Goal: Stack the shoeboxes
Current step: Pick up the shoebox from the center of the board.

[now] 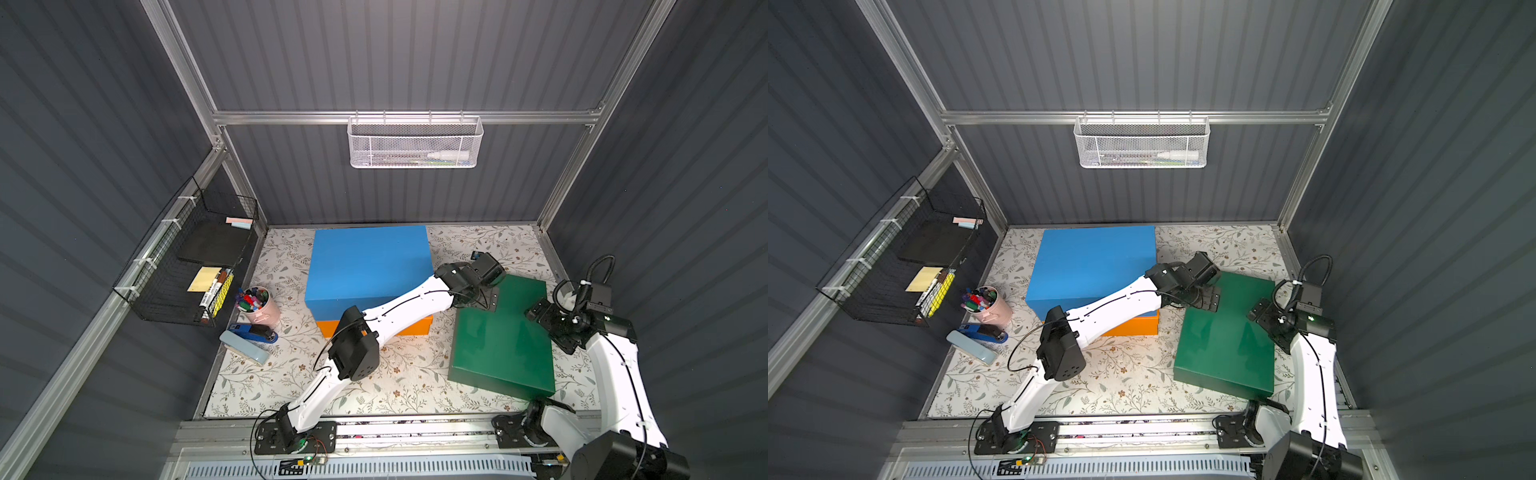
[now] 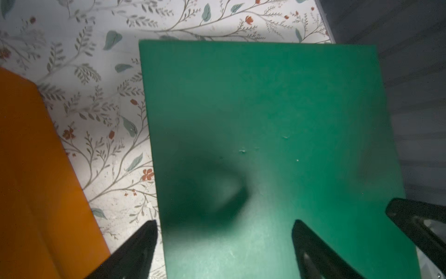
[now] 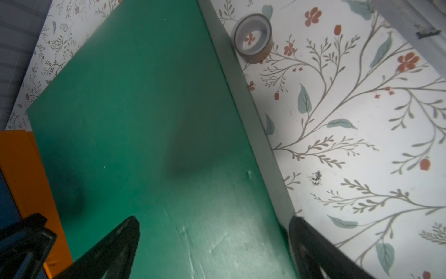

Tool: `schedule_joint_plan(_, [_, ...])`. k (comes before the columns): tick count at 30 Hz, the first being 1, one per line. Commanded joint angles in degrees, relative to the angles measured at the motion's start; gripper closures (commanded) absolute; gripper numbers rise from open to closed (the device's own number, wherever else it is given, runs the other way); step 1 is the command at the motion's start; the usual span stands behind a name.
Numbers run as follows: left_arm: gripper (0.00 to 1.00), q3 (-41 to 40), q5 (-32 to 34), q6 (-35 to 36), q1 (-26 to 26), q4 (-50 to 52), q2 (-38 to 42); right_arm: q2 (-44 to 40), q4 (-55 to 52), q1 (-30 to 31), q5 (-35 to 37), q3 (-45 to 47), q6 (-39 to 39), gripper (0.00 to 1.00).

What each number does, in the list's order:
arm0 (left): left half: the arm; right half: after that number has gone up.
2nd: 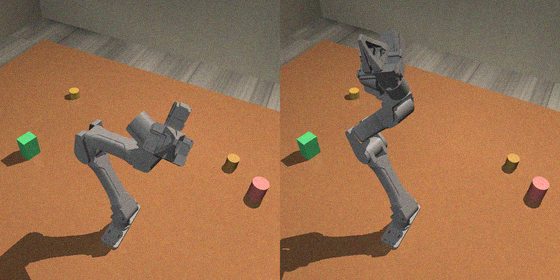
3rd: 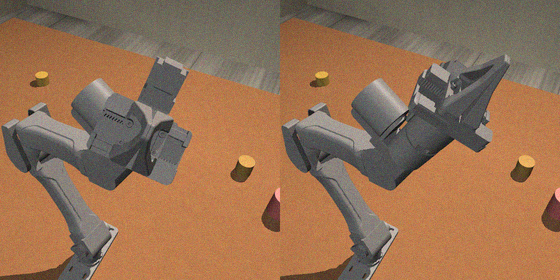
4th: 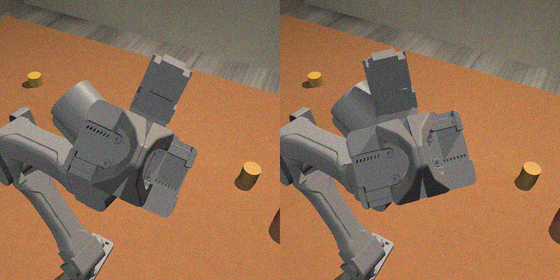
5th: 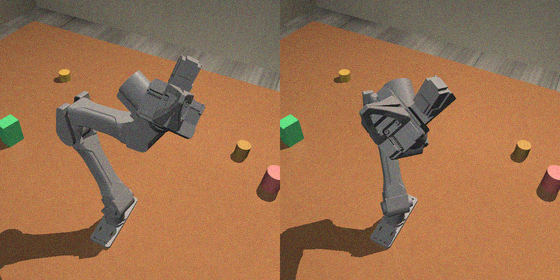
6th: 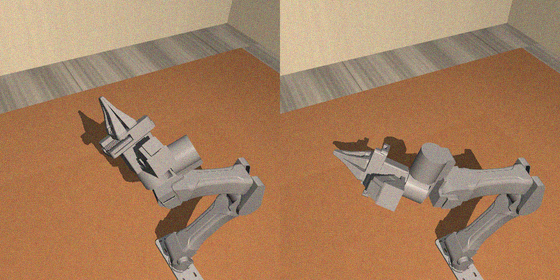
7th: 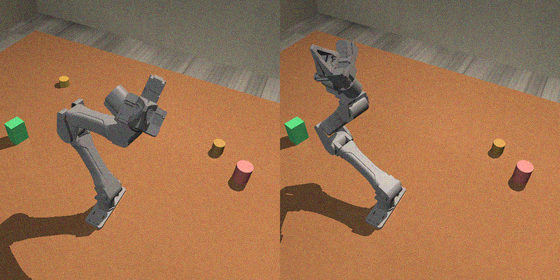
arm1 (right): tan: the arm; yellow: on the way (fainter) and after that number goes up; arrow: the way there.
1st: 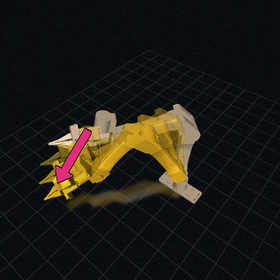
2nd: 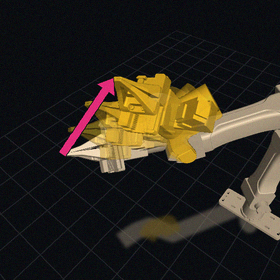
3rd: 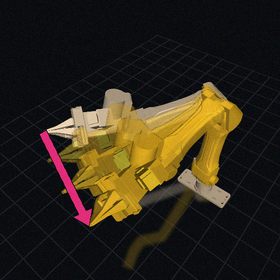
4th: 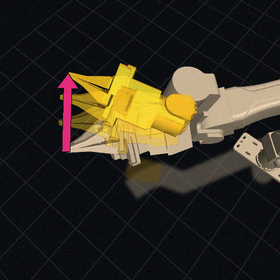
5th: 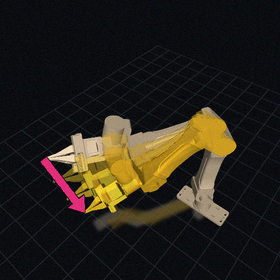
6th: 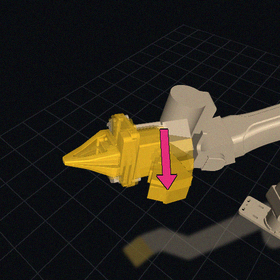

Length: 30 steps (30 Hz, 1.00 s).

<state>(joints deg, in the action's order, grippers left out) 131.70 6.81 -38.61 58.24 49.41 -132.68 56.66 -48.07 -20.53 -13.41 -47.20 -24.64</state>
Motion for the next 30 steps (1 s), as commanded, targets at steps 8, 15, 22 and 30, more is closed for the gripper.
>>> schedule_joint_plan(8, [0.02,3.12,-3.14,-3.28,-0.04,2.13,-4.37,1.66,1.81,-0.69,-0.59,1.72,-1.90,0.01])
schedule_joint_plan(15, [0.01,4.38,-6.78,-2.90,-0.04,0.76,-7.10,3.09,3.22,-0.91,-2.71,3.71,-3.79,0.01])
schedule_joint_plan(22, [0.00,6.10,-9.21,-2.40,-0.05,1.08,-9.49,4.06,3.62,-1.28,1.00,4.76,-3.75,0.01])
schedule_joint_plan(30, [0.00,2.29,-6.10,-8.27,-0.22,1.68,-4.59,4.53,4.26,-1.35,0.13,5.25,-4.83,0.01])
